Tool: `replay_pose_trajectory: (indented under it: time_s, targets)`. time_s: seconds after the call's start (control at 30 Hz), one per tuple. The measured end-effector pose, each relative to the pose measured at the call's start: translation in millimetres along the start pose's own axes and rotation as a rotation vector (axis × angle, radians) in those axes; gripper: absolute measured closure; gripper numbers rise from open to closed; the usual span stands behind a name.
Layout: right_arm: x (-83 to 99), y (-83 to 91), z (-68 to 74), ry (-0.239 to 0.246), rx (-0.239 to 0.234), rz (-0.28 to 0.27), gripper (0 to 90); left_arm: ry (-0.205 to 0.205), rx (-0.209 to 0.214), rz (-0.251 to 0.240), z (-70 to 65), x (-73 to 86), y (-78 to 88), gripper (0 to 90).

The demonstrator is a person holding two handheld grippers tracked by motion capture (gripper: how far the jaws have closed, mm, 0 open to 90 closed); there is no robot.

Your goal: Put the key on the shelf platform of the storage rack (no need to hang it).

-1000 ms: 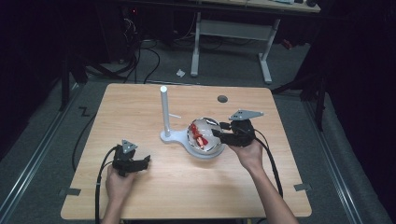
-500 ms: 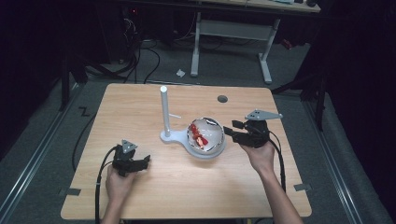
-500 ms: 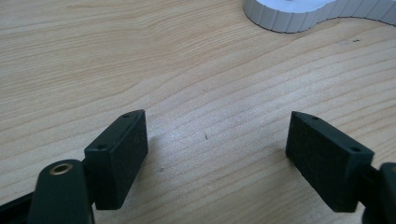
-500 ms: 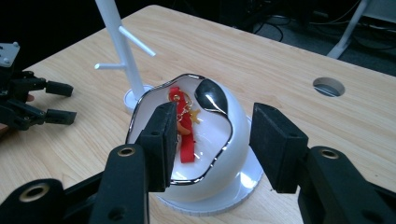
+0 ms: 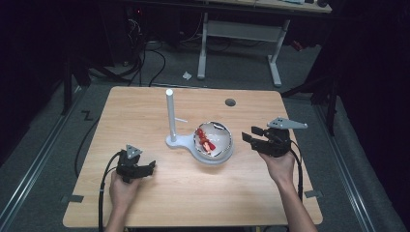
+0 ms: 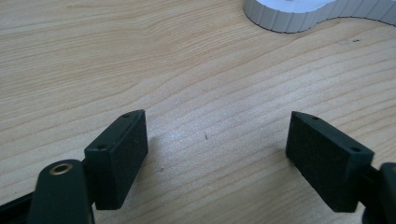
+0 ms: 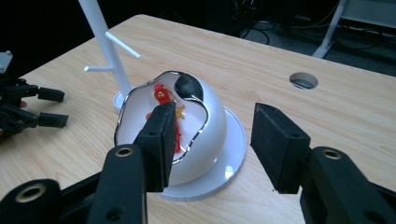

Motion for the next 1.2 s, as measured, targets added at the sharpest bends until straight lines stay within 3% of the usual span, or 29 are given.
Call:
replay_pose_trajectory:
  time_s: [0.8, 1.2]
  targets:
    - [26.1, 32.4, -14.6, -0.053, 0.03, -0.05, 49.4, 0.0, 0.0, 0.0, 0.0, 0.0, 0.0, 21.3]
    - [44.8, 35.3, -19.2, -0.068, 0.039, -0.051, 47.8, 0.0, 0.0, 0.0, 0.0, 0.0, 0.0, 21.3]
Point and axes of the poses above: each handheld gripper's, and its own axes: y roughly backward along the jaws, x roughly out of its underside, z roughly to its left, the point moved 6 cm from there along -y, roughly forward along the jaws, and after that the axes turned 11 degrees about z, right-handed, at the moved point
